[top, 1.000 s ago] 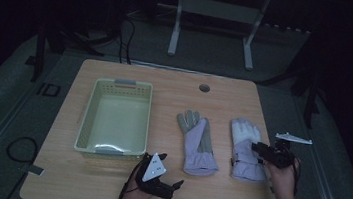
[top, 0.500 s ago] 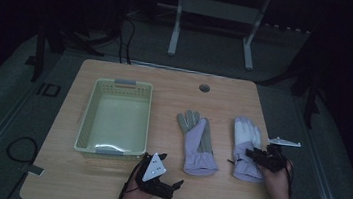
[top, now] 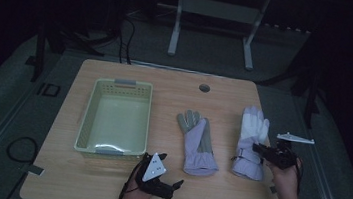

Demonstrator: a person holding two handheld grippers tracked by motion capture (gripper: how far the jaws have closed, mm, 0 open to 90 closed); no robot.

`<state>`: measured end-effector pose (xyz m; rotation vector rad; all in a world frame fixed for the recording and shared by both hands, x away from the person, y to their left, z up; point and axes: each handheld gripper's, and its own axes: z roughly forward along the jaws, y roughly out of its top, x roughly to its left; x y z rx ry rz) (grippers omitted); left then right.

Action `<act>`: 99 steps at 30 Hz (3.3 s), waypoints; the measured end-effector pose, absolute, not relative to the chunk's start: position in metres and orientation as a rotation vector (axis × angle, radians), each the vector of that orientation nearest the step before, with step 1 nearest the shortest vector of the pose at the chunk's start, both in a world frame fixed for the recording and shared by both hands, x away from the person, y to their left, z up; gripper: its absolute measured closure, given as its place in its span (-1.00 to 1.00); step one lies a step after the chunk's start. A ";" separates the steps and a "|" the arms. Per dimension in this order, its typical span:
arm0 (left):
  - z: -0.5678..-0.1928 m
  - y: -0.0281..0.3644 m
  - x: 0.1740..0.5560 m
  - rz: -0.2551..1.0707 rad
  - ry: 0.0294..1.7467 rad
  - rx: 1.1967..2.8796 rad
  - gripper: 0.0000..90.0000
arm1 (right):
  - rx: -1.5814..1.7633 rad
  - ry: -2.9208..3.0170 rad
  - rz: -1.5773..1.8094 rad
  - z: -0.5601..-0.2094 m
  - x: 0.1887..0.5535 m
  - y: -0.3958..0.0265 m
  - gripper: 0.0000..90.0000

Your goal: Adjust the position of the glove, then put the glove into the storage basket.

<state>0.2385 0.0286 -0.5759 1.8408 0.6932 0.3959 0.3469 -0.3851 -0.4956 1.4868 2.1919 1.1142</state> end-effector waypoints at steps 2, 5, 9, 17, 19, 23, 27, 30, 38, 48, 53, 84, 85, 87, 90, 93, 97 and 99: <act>-0.576 0.029 0.239 0.394 0.694 1.838 -1.00 | 1.471 2.179 1.138 -0.483 0.343 -0.384 0.79; -0.576 0.029 0.239 0.393 0.696 1.837 -1.00 | 1.448 2.168 1.149 -0.470 0.340 -0.382 0.79; -0.576 0.029 0.239 0.394 0.696 1.836 -1.00 | 1.395 2.168 1.158 -0.445 0.337 -0.375 0.79; -0.576 0.029 0.239 0.397 0.696 1.836 -1.00 | 1.287 2.132 1.205 -0.409 0.331 -0.353 0.79; -0.576 0.029 0.238 0.398 0.695 1.835 -1.00 | 1.286 2.146 1.252 -0.405 0.332 -0.347 0.79; -0.576 0.029 0.239 0.398 0.694 1.834 -1.00 | 1.242 2.156 1.264 -0.398 0.332 -0.329 0.78; -0.576 0.029 0.239 0.398 0.692 1.836 -1.00 | 1.198 2.171 1.272 -0.393 0.329 -0.308 0.78; -0.576 0.029 0.238 0.399 0.688 1.837 -1.00 | 1.166 2.225 1.296 -0.395 0.329 -0.292 0.78; -0.576 0.029 0.238 0.401 0.686 1.837 -1.00 | 1.138 2.308 1.243 -0.413 0.327 -0.249 0.78; -0.576 0.029 0.239 0.392 0.694 1.836 -1.00 | 1.183 2.401 1.169 -0.449 0.339 -0.226 0.78; -0.576 0.029 0.239 0.391 0.692 1.838 -1.00 | 1.233 2.446 1.109 -0.474 0.350 -0.221 0.78; -0.576 0.027 0.238 0.335 0.710 1.804 -0.96 | 1.270 2.371 1.220 -0.487 0.355 -0.251 -0.63; -0.575 0.024 0.237 0.318 0.704 1.811 -0.96 | 1.243 2.389 1.222 -0.487 0.355 -0.252 -0.63; -0.571 0.019 0.232 0.291 0.663 1.831 -0.96 | 1.193 2.405 1.262 -0.487 0.353 -0.256 -0.61; -0.562 0.011 0.226 0.312 0.595 1.861 -0.96 | 1.089 2.418 1.235 -0.486 0.350 -0.261 -0.64; -0.551 0.007 0.228 0.248 0.563 1.850 -0.96 | 1.063 2.437 1.231 -0.484 0.347 -0.267 -0.66; -0.532 0.004 0.233 0.233 0.539 1.828 -0.96 | 1.076 2.463 1.209 -0.482 0.346 -0.274 -0.65; -0.524 0.002 0.236 0.269 0.548 1.824 -0.88 | 1.088 2.449 1.207 -0.481 0.346 -0.277 -0.69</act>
